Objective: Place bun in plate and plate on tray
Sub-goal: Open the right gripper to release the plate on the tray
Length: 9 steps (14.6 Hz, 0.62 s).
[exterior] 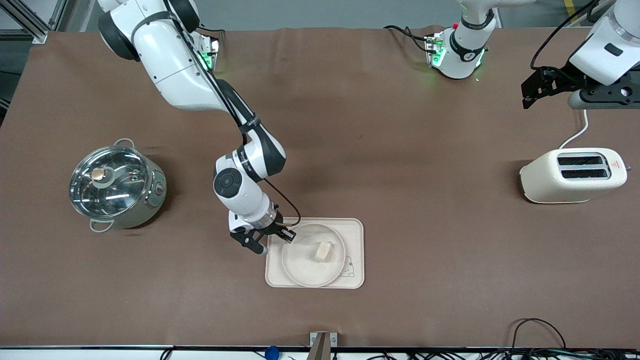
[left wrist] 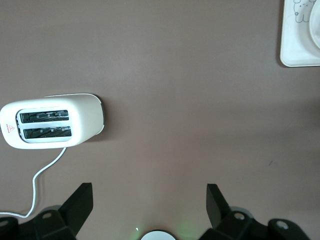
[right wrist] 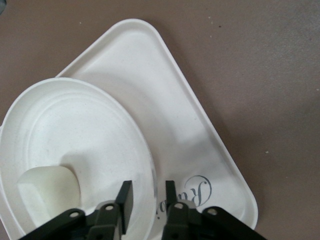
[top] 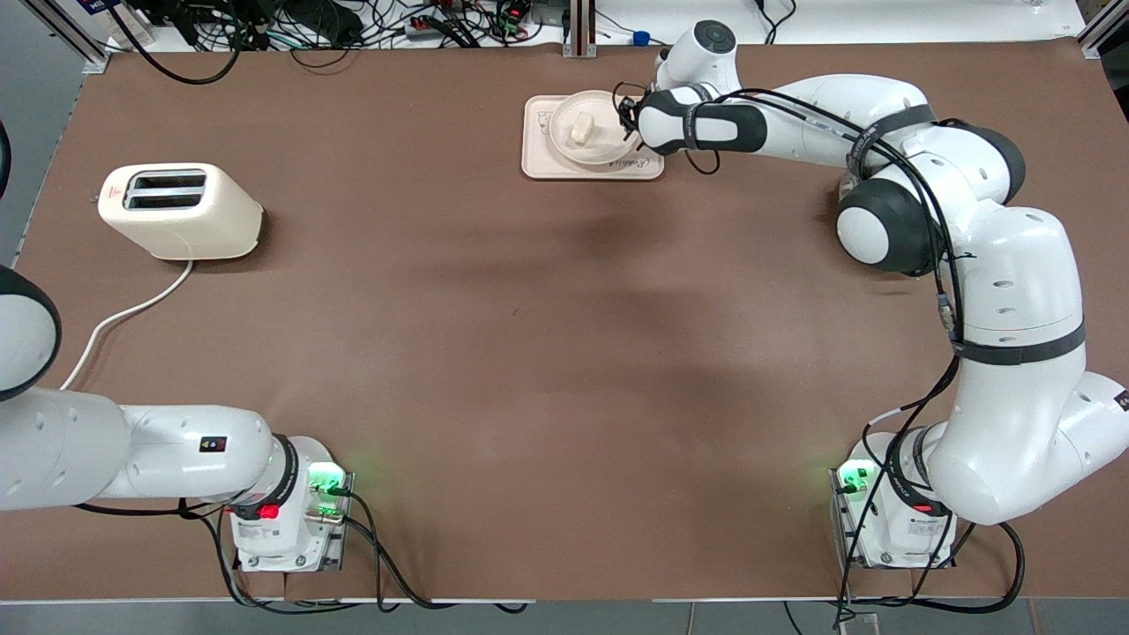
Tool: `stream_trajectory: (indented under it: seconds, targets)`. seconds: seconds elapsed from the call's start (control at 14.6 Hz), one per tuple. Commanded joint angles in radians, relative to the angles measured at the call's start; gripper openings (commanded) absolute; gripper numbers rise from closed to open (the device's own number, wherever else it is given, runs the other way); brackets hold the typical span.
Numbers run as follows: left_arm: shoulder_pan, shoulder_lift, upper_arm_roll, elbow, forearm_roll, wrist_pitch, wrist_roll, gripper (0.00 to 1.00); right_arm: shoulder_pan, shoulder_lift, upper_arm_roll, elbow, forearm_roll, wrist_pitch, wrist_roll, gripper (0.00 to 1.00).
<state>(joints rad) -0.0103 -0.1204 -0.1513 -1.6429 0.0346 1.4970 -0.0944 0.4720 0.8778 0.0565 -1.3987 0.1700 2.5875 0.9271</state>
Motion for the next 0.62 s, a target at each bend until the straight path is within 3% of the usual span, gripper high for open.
stream_trajectory:
  seconds: [0.0, 0.07, 0.14, 0.34, 0.55]
  targets:
    - [-0.008, -0.004, 0.007, -0.003, -0.002, 0.015, 0.015, 1.00, -0.004, -0.029, 0.003, 0.003, -0.015, -0.006, 0.009, 0.80]
    - [-0.008, 0.002, 0.007, 0.002, -0.002, 0.015, 0.015, 1.00, -0.007, -0.055, 0.003, -0.005, -0.014, -0.016, 0.010, 0.95]
    - [-0.008, 0.004, 0.007, 0.006, -0.002, 0.015, 0.015, 1.00, -0.009, -0.097, 0.002, -0.041, -0.015, -0.021, 0.010, 1.00]
    - [-0.005, 0.007, 0.006, 0.006, -0.002, 0.015, 0.015, 1.00, -0.030, -0.248, -0.018, -0.133, -0.015, -0.091, 0.001, 1.00]
    - [-0.004, 0.004, 0.006, 0.006, -0.004, 0.011, 0.015, 1.00, -0.084, -0.422, -0.033, -0.171, -0.017, -0.313, -0.115, 1.00]
